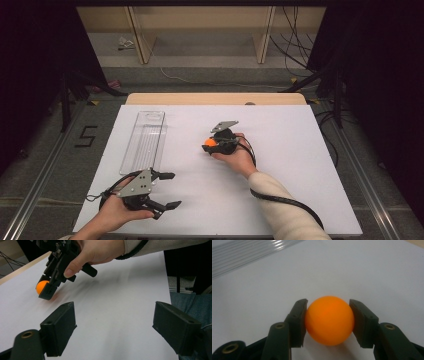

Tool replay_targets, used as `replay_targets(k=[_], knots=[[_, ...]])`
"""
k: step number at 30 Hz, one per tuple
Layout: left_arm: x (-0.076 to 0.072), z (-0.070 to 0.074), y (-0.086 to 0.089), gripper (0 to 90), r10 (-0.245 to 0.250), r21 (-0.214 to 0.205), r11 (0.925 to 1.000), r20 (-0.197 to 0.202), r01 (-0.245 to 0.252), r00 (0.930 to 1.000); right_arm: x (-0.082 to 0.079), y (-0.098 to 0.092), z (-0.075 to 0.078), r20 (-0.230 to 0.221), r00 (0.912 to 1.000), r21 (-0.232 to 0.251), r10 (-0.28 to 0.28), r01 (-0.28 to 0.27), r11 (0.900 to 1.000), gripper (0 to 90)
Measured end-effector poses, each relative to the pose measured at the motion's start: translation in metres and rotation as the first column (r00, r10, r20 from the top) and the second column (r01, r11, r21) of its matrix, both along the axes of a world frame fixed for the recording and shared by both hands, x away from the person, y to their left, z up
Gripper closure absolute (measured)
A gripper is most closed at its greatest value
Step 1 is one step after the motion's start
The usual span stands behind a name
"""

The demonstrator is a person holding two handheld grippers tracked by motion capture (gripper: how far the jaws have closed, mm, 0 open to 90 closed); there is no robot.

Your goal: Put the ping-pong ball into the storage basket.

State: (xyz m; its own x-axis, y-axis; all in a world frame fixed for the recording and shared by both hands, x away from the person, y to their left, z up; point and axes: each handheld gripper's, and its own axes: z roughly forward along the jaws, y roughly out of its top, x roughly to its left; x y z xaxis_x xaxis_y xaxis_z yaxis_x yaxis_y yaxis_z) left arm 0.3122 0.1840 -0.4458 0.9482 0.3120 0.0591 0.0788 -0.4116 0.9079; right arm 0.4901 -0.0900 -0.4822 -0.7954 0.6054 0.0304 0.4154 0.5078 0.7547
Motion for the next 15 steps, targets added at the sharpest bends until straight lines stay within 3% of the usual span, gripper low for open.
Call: replay_targets(k=[15], knots=[[0.0, 0.0, 0.0, 17.9, -0.004, 0.004, 1.0, -0.001, 0.004, 1.0, -0.007, 0.001, 0.011, 0.023, 0.9997, 0.02, 0.007, -0.008, 0.9998, 51.2]])
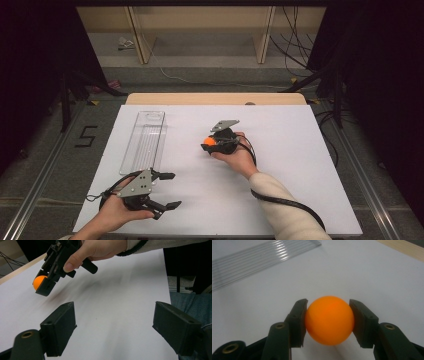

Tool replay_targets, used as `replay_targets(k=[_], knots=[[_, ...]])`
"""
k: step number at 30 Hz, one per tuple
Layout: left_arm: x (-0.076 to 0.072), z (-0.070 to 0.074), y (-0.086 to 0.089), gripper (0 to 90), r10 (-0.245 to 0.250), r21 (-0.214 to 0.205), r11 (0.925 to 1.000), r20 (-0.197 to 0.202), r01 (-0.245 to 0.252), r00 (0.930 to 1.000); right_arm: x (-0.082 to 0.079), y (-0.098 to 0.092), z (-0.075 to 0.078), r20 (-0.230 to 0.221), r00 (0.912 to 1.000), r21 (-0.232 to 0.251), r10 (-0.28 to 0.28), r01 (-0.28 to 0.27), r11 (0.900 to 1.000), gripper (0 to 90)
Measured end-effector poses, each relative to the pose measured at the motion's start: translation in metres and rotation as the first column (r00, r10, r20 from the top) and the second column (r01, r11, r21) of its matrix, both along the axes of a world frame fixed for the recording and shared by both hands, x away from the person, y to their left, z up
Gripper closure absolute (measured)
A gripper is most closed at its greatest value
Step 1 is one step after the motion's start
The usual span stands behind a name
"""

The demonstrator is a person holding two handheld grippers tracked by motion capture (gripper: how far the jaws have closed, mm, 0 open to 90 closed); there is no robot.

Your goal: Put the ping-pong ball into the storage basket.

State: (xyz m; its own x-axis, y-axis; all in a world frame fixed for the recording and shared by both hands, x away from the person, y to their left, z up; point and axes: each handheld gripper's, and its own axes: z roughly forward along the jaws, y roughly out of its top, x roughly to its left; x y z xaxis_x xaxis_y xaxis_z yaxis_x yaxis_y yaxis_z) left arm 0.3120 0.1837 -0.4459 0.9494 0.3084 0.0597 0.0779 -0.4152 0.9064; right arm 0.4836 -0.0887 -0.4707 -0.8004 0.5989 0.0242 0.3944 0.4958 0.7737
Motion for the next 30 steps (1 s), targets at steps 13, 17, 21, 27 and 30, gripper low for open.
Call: replay_targets(k=[13, 17, 21, 27, 30], knots=[[0.0, 0.0, 0.0, 18.0, -0.001, 0.001, 1.0, 0.001, 0.001, 1.0, -0.007, 0.006, 0.011, 0.021, 0.9995, 0.019, 0.024, -0.024, 0.9995, 51.2], [0.0, 0.0, 0.0, 18.0, 0.0, 0.003, 1.0, 0.002, 0.0, 1.0, -0.009, 0.007, 0.014, 0.025, 0.9993, 0.025, 0.028, -0.029, 0.9993, 51.2], [0.0, 0.0, 0.0, 18.0, -0.001, 0.002, 1.0, 0.001, 0.001, 1.0, -0.01, 0.008, 0.015, 0.028, 0.9991, 0.028, 0.032, -0.033, 0.9991, 51.2], [0.0, 0.0, 0.0, 18.0, 0.0, 0.001, 1.0, 0.0, 0.0, 1.0, -0.011, 0.009, 0.019, 0.035, 0.9987, 0.035, 0.037, -0.038, 0.9987, 51.2], [0.0, 0.0, 0.0, 17.9, -0.001, 0.004, 1.0, 0.001, 0.001, 1.0, -0.011, 0.01, 0.02, 0.037, 0.9986, 0.038, 0.037, -0.038, 0.9985, 51.2]])
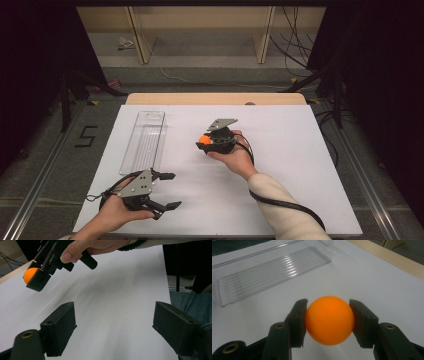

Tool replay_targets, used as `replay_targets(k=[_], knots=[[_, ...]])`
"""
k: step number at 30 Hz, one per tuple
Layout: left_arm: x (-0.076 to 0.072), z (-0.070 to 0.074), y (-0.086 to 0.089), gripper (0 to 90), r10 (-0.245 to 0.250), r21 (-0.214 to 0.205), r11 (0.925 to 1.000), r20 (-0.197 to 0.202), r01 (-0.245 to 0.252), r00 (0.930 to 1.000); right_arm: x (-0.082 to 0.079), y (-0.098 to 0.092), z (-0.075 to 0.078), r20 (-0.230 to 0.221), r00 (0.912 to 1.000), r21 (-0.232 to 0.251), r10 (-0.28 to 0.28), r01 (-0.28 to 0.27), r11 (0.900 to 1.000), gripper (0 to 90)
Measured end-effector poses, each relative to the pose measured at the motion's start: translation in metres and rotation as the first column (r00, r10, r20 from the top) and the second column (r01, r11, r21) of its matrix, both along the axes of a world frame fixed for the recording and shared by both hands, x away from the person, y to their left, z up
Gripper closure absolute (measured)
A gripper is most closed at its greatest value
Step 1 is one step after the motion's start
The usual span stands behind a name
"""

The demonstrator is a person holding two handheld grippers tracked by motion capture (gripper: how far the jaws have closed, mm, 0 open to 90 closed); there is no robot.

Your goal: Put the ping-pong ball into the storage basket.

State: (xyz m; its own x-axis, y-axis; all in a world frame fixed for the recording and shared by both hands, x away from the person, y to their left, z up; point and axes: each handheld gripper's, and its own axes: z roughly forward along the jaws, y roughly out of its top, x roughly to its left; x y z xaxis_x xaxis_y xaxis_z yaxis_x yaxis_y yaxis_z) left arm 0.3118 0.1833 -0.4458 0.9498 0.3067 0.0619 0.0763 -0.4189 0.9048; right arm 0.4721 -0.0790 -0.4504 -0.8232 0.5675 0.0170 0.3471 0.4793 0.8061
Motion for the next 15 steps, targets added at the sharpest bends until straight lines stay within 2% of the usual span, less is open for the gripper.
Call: replay_targets(k=[15], knots=[[-0.0002, -0.0004, -0.0005, 18.0, 0.0, 0.0, 1.0, -0.003, 0.0, 1.0, -0.0018, 0.0035, 0.0051, 0.008, 0.9999, 0.007, 0.007, -0.007, 0.9999, 51.2]])
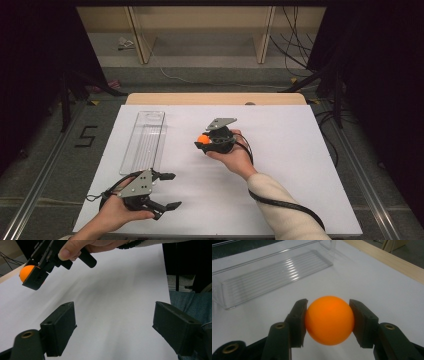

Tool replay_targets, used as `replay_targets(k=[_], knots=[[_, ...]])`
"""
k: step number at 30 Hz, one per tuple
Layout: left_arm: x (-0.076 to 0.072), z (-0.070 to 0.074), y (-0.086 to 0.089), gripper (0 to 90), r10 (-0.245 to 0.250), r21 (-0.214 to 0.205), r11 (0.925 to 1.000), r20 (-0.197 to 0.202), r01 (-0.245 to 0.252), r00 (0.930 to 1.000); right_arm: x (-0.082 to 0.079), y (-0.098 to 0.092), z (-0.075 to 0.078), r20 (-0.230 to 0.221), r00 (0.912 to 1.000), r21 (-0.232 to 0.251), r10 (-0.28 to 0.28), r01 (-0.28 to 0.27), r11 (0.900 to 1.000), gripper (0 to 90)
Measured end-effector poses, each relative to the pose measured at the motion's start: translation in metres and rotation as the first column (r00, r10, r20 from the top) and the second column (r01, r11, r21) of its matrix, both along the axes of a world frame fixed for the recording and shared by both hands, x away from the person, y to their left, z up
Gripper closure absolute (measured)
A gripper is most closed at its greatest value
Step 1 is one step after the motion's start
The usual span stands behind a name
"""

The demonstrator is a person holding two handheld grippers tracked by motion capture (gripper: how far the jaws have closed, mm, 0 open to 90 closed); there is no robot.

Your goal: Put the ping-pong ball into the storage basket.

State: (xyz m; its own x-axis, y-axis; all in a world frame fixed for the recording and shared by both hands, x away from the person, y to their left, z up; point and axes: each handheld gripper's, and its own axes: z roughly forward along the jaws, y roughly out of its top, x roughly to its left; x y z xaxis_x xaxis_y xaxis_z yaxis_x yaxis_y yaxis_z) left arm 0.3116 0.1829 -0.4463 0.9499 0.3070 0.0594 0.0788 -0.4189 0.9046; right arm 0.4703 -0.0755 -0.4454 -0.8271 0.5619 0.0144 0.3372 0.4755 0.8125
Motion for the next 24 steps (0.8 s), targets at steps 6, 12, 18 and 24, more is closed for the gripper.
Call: replay_targets(k=[6, 12, 18, 24], knots=[[0.0, 0.0, 0.0, 18.0, 0.0, 0.0, 1.0, 0.0, 0.0, 1.0, -0.0004, 0.0017, 0.0031, 0.006, 1.0, 0.006, 0.004, -0.004, 1.0, 51.3], [0.0, 0.0, 0.0001, 18.0, 0.0, 0.001, 1.0, 0.0, 0.0, 1.0, -0.001, 0.0029, 0.0043, 0.006, 1.0, 0.007, 0.006, -0.006, 1.0, 51.2], [0.0, 0.0001, 0.0, 18.0, 0.0, -0.001, 1.0, 0.0, 0.0, 1.0, -0.0012, 0.0049, 0.0062, 0.011, 0.9999, 0.009, 0.011, -0.011, 0.9999, 51.3], [0.0, 0.0001, 0.0001, 18.0, -0.001, 0.0, 1.0, 0.0, 0.001, 1.0, -0.0011, 0.0079, 0.0077, 0.012, 0.9998, 0.009, 0.017, -0.017, 0.9998, 51.2]])
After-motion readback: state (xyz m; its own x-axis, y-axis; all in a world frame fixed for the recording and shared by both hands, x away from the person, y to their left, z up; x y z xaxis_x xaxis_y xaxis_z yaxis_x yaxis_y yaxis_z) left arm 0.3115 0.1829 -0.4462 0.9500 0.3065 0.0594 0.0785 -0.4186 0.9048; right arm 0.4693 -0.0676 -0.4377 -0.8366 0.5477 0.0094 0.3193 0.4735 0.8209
